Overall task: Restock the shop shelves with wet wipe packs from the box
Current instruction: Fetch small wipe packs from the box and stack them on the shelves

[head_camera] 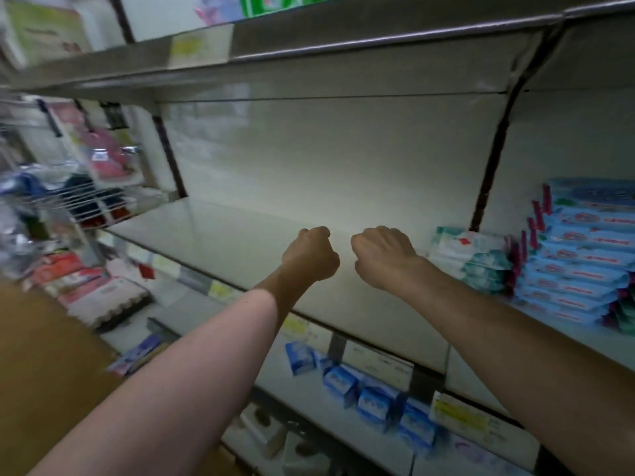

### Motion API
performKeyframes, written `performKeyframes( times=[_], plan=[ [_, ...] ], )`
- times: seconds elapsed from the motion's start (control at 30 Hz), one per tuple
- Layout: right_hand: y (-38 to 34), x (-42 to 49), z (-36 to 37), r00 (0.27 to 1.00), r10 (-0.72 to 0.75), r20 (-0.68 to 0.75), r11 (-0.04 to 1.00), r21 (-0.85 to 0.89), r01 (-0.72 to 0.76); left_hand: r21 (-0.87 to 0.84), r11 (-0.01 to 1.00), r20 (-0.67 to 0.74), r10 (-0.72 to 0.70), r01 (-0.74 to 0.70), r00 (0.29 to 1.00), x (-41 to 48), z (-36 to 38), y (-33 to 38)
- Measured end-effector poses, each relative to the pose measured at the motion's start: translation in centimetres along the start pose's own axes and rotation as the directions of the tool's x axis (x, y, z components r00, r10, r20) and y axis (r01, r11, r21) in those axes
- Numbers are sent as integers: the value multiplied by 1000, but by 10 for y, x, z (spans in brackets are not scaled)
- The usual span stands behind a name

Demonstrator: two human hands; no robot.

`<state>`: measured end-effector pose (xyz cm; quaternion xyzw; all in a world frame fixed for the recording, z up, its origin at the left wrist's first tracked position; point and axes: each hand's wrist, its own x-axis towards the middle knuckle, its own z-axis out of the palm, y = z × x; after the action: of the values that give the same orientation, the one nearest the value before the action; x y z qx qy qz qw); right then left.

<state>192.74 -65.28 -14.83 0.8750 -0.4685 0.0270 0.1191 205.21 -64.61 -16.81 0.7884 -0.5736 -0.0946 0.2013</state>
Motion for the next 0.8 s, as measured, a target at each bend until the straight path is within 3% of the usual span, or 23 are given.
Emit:
performKeyframes(
  times=[0.3, 0.53, 0.8],
  plan=[
    [-131, -24, -35, 978, -207, -21, 976, 57, 208, 9, 977, -85, -212, 214, 974, -81, -66, -107],
    [-220, -61, -56, 913, -402, -74, 914, 28, 405, -20, 936, -153, -350, 351, 924, -165, -101, -168],
    [-291, -132, -84, 750, -642, -159, 752, 62, 656, -12, 806, -250, -575, 592, 779, -290, -137, -207]
  ],
)
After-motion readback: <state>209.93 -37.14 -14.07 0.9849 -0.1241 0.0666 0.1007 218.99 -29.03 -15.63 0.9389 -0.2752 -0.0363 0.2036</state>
